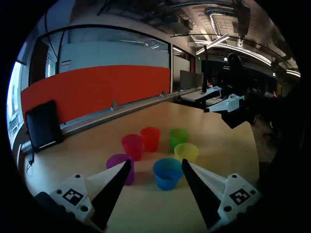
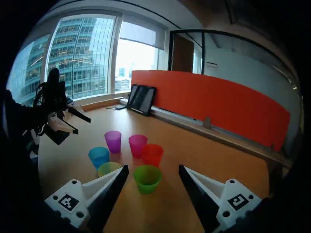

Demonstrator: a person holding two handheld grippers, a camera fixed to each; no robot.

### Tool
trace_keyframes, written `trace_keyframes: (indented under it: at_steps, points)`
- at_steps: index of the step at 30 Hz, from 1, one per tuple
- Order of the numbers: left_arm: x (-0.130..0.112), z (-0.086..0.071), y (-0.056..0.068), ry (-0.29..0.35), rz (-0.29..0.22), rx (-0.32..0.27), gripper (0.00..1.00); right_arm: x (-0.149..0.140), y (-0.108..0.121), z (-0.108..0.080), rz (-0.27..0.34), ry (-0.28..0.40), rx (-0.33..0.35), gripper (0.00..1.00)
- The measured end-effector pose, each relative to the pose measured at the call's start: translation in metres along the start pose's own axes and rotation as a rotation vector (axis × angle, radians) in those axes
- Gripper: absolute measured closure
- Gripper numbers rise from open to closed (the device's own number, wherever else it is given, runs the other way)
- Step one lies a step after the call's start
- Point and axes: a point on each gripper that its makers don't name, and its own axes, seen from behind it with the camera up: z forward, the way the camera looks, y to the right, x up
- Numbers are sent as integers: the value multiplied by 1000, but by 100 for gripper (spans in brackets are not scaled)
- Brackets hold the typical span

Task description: Pour water

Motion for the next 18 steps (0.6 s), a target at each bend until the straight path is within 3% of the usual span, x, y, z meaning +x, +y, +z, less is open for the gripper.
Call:
trace_keyframes:
  at_steps: [18]
  points:
    - [-47, 23, 17, -129, 20, -56, 3, -34, 0, 21, -9, -81, 52, 0]
